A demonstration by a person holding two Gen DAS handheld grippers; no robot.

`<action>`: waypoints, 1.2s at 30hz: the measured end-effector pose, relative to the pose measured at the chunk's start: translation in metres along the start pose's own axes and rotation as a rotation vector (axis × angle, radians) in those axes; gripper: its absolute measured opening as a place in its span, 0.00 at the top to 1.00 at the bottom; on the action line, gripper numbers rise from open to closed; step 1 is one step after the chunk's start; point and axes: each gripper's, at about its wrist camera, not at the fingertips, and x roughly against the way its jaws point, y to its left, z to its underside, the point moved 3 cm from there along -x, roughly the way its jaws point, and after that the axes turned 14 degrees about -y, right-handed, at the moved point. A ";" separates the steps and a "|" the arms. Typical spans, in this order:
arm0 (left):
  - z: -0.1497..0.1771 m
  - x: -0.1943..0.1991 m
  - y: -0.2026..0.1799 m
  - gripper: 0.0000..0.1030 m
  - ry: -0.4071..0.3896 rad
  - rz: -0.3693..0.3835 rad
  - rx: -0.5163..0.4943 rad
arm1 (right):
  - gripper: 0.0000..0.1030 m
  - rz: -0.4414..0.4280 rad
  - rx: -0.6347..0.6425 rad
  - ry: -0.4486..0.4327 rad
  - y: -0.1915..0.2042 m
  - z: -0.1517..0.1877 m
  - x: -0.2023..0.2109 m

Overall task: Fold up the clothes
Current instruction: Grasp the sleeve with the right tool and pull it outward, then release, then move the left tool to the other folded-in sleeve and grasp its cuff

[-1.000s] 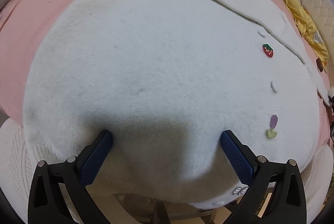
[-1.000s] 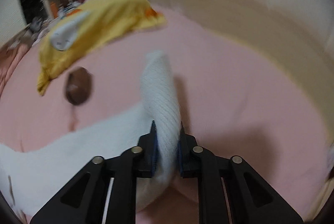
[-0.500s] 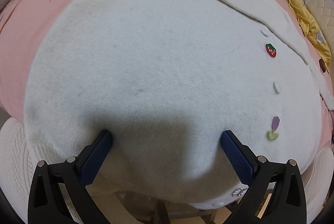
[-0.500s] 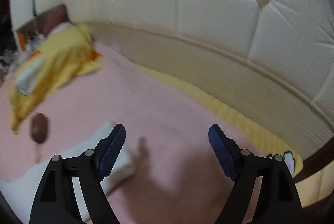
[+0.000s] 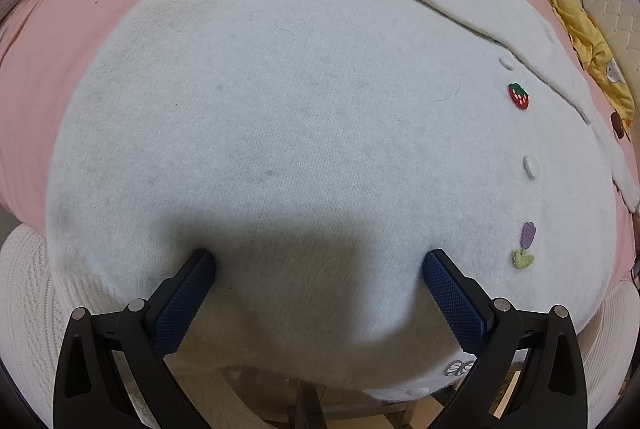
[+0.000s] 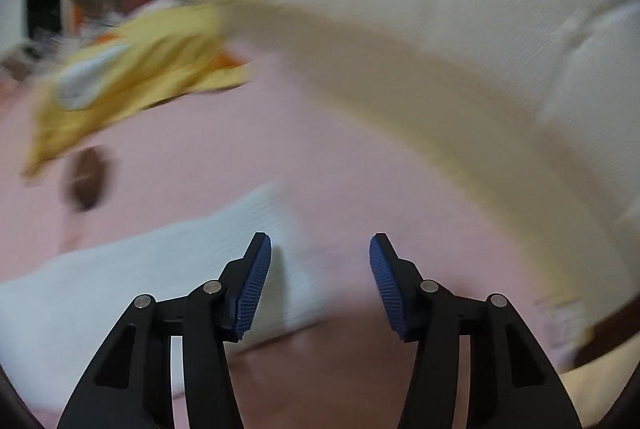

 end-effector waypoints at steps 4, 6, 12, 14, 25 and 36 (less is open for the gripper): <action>0.001 0.001 0.000 0.00 -0.006 0.002 0.000 | 0.48 0.013 0.055 -0.072 0.006 -0.026 0.047; 0.002 0.002 0.000 0.00 -0.010 0.005 -0.001 | 0.46 -0.009 0.091 -0.105 0.021 -0.037 0.082; 0.005 0.005 0.001 0.00 -0.021 0.012 -0.003 | 0.31 -0.261 0.039 -0.065 0.106 -0.037 0.211; 0.007 0.006 -0.002 0.00 -0.026 0.013 -0.009 | 0.31 -0.316 0.046 -0.024 0.135 -0.023 0.255; 0.018 0.010 -0.009 0.00 -0.043 0.027 -0.044 | 0.30 -0.406 0.161 0.013 0.223 0.061 0.429; 0.043 0.010 0.017 0.00 -0.053 0.046 -0.049 | 0.30 -0.476 0.229 0.016 0.246 0.083 0.472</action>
